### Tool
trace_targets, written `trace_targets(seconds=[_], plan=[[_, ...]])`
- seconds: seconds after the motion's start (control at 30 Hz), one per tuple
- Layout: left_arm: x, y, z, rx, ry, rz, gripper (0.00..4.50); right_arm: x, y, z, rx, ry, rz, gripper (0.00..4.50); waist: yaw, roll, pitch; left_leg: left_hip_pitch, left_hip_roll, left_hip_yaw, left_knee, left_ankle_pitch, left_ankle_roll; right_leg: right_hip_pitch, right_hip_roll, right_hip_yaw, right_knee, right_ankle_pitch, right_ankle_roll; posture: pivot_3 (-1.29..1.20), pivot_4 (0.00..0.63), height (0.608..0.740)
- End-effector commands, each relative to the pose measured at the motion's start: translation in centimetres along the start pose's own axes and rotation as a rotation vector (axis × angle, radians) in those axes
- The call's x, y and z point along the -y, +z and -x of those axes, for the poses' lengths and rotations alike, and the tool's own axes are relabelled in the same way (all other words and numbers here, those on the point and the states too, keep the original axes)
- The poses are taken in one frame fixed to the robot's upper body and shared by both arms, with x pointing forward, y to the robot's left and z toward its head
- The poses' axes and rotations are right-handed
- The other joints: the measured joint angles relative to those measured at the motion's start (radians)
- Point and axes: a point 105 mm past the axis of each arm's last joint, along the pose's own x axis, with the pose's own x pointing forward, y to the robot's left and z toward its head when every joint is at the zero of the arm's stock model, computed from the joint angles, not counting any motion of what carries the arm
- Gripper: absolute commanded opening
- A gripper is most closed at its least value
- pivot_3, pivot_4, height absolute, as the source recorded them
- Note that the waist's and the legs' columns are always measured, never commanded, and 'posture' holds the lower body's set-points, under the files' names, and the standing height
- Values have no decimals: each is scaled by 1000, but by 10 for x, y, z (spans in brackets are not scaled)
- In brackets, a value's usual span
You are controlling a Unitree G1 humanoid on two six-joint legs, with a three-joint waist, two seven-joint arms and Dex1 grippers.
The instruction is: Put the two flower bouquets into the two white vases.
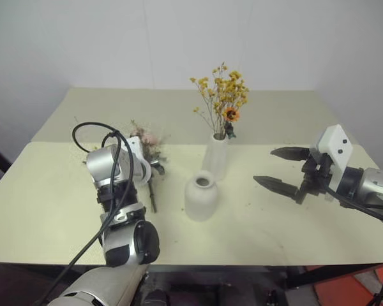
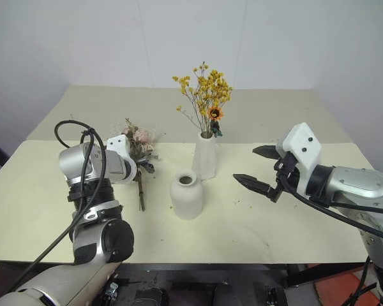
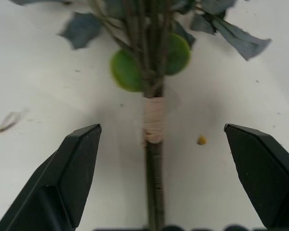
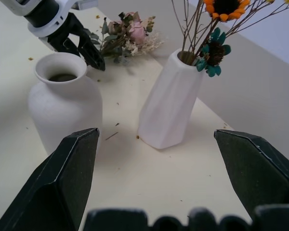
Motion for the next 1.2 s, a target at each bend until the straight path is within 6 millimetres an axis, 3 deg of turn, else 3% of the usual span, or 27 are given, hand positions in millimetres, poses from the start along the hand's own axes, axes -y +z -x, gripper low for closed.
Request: trace_targets(seconds=[0.03, 0.4, 0.63, 0.77, 0.83, 0.93, 1.1, 1.2], plan=[[-1, 10, 5, 8, 12, -17, 3669, 4, 10, 7, 25, -47, 30, 4500, -2, 0, 0, 0, 0, 0, 0, 0, 0, 0, 0, 0, 0, 0, 0, 0, 150, 740], [4, 25, -10, 66, -20, -28, 148, 6, 10, 8, 19, -64, 31, 4500, 4, 0, 0, 0, 0, 0, 0, 0, 0, 0, 0, 0, 0, 0, 0, 0, 150, 740], [10, 31, -14, 134, 18, -104, 112, -8, 21, 15, 54, 52, 23, 4500, 4, 0, 0, 0, 0, 0, 0, 0, 0, 0, 0, 0, 0, 0, 0, 0, 150, 740], [6, 52, -4, 328, 30, -30, 112, -15, 24, 18, 59, 101, 45, 4500, 2, 0, 0, 0, 0, 0, -1, 0, 0, 0, 0, 0, 0, 1, -1, 0, 150, 740], [11, 67, 10, 428, -41, -4, 112, -14, 25, 18, 56, 100, 49, 4500, 3, 0, 0, 0, 0, 0, -1, 0, 0, 0, 0, 0, 0, 1, -1, 0, 150, 740], [25, 91, 49, 607, -267, 63, 112, -13, 25, 18, 49, 101, 59, 4500, 3, 0, 0, 0, 0, 0, 0, 0, 0, 0, 0, 0, 0, 1, 0, 0, 150, 740], [41, 123, 142, 945, -711, 43, 112, -14, 24, 17, 47, 106, 61, 4500, 1, 0, 0, -2, 0, 0, -1, 0, 0, -2, 0, 0, 0, 1, -1, 0, 150, 740], [48, 125, 190, 1062, -1006, -2, 112, -15, 23, 16, 54, 99, 57, 4500, 3, 0, 0, -1, 0, 0, 0, 0, 0, -1, 0, 0, 0, 0, 0, 0, 150, 740]])
